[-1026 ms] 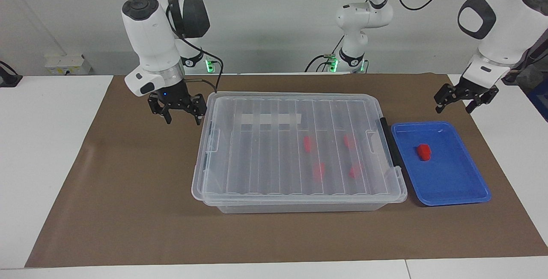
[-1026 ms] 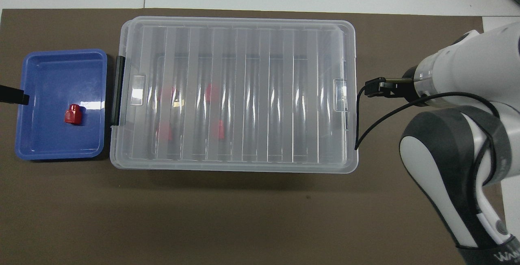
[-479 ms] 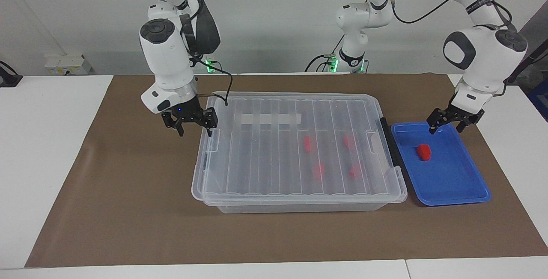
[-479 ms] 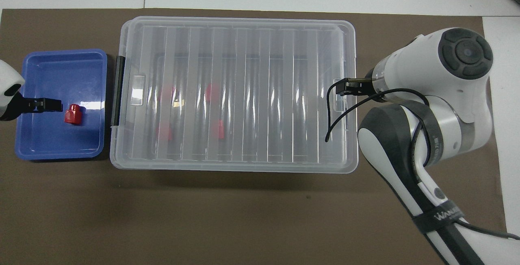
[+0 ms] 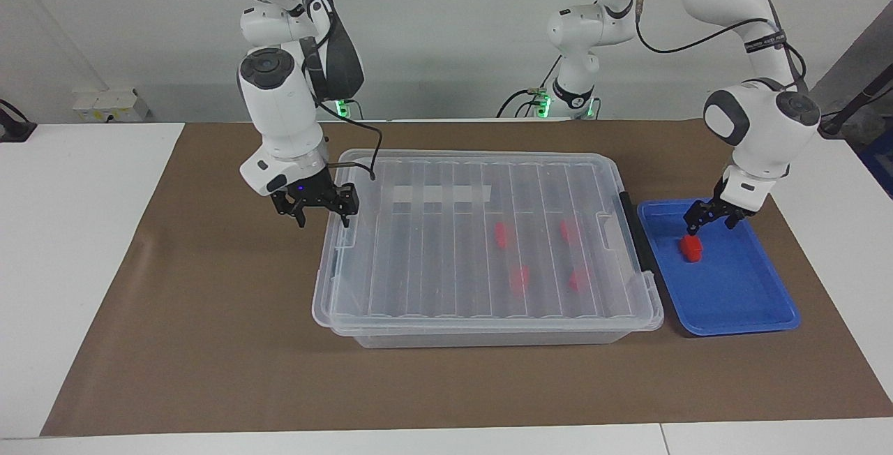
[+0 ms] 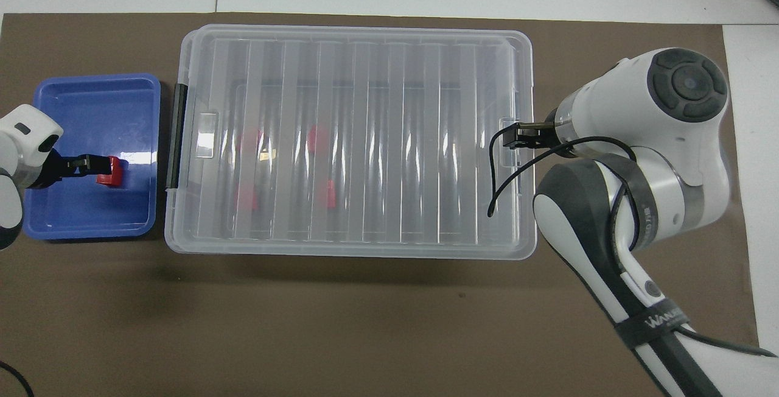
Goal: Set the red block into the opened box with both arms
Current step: 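Grasp the red block in the blue tray with the left gripper, then slide the clear lid away from the left gripper with the right gripper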
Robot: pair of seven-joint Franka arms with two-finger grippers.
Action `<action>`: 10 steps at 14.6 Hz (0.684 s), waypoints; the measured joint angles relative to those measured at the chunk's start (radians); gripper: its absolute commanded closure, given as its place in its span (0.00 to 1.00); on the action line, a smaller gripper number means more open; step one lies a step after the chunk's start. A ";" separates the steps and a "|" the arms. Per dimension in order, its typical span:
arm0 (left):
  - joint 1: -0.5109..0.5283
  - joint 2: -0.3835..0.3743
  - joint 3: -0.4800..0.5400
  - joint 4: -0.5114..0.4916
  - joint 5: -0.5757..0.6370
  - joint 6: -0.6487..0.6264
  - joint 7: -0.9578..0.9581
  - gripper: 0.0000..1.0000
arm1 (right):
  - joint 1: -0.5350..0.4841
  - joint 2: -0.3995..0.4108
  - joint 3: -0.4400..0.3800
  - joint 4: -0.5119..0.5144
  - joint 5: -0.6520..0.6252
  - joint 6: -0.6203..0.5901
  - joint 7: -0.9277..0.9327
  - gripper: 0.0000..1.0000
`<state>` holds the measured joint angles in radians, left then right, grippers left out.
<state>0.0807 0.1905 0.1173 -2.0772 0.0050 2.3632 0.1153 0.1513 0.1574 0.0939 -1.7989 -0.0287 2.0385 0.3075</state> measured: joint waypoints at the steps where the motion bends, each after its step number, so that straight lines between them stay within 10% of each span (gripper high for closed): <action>1: 0.000 0.011 0.000 0.000 0.000 0.004 0.000 0.00 | -0.001 0.000 -0.002 -0.001 -0.002 0.000 -0.007 0.10; 10: -0.006 0.033 0.000 -0.007 0.000 0.018 0.000 0.00 | -0.075 0.000 -0.009 -0.003 -0.006 -0.004 -0.210 0.10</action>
<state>0.0751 0.2239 0.1172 -2.0838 0.0050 2.3812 0.1152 0.0767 0.1571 0.0846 -1.8021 -0.0344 2.0344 0.0973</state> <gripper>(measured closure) 0.000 0.101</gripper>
